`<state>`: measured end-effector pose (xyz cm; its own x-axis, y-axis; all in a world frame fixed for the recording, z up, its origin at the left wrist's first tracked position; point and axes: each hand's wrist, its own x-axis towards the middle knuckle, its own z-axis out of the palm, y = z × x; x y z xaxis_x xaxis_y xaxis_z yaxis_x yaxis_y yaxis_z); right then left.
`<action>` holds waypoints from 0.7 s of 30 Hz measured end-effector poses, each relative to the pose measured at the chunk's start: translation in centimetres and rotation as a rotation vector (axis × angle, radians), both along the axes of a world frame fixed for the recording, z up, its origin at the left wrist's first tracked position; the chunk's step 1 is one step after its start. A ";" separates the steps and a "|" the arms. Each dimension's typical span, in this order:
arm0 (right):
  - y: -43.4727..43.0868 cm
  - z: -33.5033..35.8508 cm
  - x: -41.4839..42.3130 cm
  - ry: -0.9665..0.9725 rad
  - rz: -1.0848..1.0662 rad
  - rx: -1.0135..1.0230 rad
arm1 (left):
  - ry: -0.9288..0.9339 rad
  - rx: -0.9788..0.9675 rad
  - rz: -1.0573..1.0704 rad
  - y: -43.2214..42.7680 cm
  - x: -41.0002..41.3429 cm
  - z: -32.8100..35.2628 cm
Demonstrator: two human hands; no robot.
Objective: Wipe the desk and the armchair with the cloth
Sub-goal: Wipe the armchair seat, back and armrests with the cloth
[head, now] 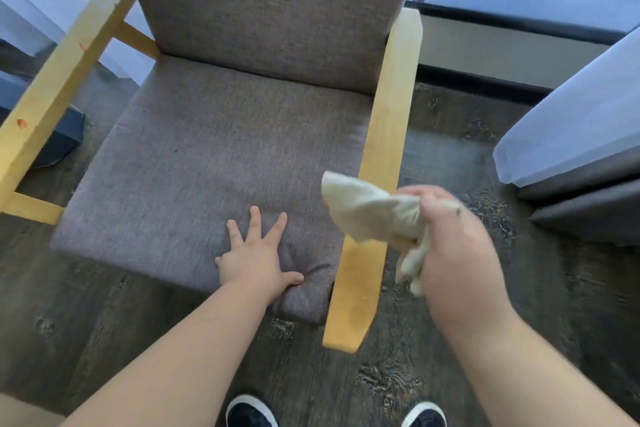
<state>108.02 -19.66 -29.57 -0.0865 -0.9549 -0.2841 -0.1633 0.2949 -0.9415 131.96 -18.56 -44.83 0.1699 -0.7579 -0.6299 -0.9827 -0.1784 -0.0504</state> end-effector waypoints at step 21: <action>4.2 -6.9 1.6 0.430 0.708 -0.346 | -0.003 0.042 -0.008 -0.4 0.0 -0.7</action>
<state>109.65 -15.48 -36.45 0.5224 -0.8513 -0.0492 -0.5579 -0.2976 -0.7747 131.98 -18.98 -45.57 0.1657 -0.7320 -0.6609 -0.9839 -0.1681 -0.0605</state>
